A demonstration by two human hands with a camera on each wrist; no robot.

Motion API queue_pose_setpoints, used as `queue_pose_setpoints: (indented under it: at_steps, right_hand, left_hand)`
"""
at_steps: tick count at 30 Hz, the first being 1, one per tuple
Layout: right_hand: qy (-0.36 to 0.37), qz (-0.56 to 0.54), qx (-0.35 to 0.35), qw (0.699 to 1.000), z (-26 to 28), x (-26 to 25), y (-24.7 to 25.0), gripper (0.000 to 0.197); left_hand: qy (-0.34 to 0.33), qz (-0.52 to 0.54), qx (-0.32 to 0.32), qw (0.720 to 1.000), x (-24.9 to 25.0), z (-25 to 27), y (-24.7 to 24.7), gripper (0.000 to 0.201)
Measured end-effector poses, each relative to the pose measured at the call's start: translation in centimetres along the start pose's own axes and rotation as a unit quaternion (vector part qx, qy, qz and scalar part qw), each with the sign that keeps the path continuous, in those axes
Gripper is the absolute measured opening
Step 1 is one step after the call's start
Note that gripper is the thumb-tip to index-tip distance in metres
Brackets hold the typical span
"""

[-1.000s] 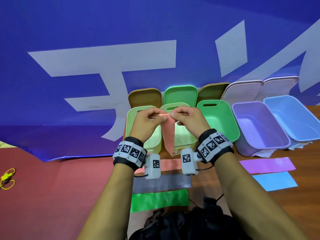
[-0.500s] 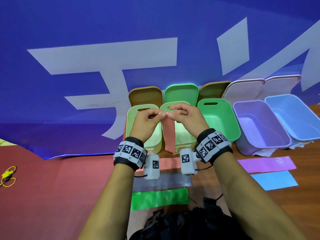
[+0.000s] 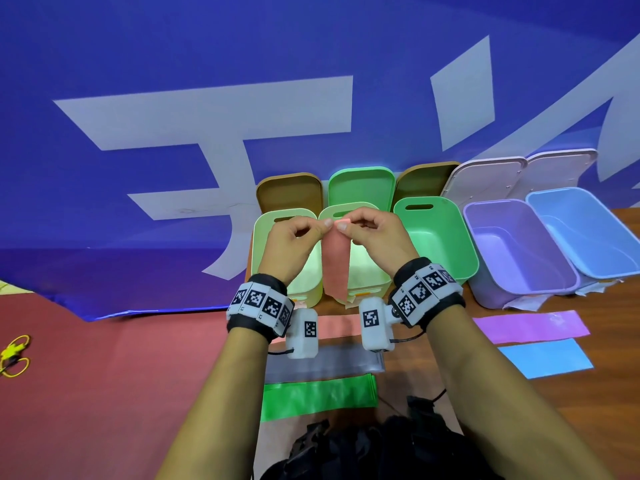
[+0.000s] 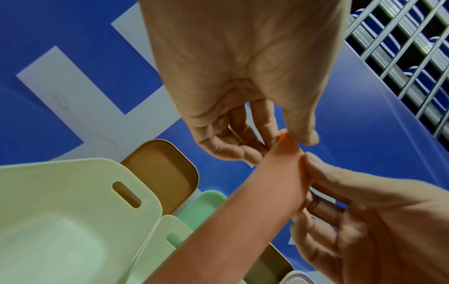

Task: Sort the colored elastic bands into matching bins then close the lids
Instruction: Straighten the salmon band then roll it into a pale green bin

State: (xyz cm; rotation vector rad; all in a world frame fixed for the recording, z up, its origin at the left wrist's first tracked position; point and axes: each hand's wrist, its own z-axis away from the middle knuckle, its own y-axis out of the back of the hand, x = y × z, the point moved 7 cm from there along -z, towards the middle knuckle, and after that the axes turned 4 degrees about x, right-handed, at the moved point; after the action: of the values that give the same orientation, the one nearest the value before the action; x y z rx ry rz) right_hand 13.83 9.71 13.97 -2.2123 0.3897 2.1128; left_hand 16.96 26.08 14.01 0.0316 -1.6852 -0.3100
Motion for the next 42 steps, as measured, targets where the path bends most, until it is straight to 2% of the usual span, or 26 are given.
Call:
queue_pose_setpoints:
  at_steps: [3, 8, 15, 21, 24, 30, 33, 39, 42]
  right_hand:
    - [0.0, 0.007, 0.004, 1.0, 0.04, -0.03, 0.09, 0.005]
    - [-0.007, 0.012, 0.01, 1.0, 0.13, 0.14, 0.27, 0.01]
    - [-0.012, -0.023, -0.008, 1.0, 0.48, 0.13, 0.26, 0.014]
    - [0.008, -0.006, 0.002, 1.0, 0.23, -0.12, 0.36, 0.005]
    - [0.007, -0.001, 0.01, 1.0, 0.07, -0.09, 0.41, 0.007]
    - [-0.004, -0.027, 0.005, 1.0, 0.02, 0.09, 0.34, 0.015]
    - [0.008, -0.025, -0.001, 1.0, 0.08, -0.21, 0.31, 0.012]
    - [0.001, -0.019, 0.007, 1.0, 0.12, -0.14, 0.16, 0.006]
    - [-0.001, -0.014, 0.012, 1.0, 0.1, -0.04, 0.14, 0.009]
  left_hand:
    - [-0.009, 0.022, -0.008, 1.0, 0.11, 0.04, -0.16, 0.014]
    - [-0.044, 0.003, -0.002, 0.999, 0.55, -0.03, -0.01, 0.008]
    - [-0.023, 0.011, -0.01, 1.0, 0.27, -0.06, -0.23, 0.011]
    - [-0.003, 0.028, -0.017, 0.999, 0.39, -0.04, -0.44, 0.007]
    - [-0.024, 0.035, -0.02, 0.999, 0.36, -0.25, -0.38, 0.018]
    - [-0.033, 0.026, -0.01, 0.999, 0.14, -0.36, -0.16, 0.008]
    - [-0.024, 0.035, -0.011, 0.999, 0.25, -0.24, -0.14, 0.006]
    - [-0.01, 0.052, -0.012, 0.999, 0.13, -0.08, 0.0, 0.016]
    - [-0.033, 0.042, -0.022, 0.998, 0.32, -0.11, -0.2, 0.02]
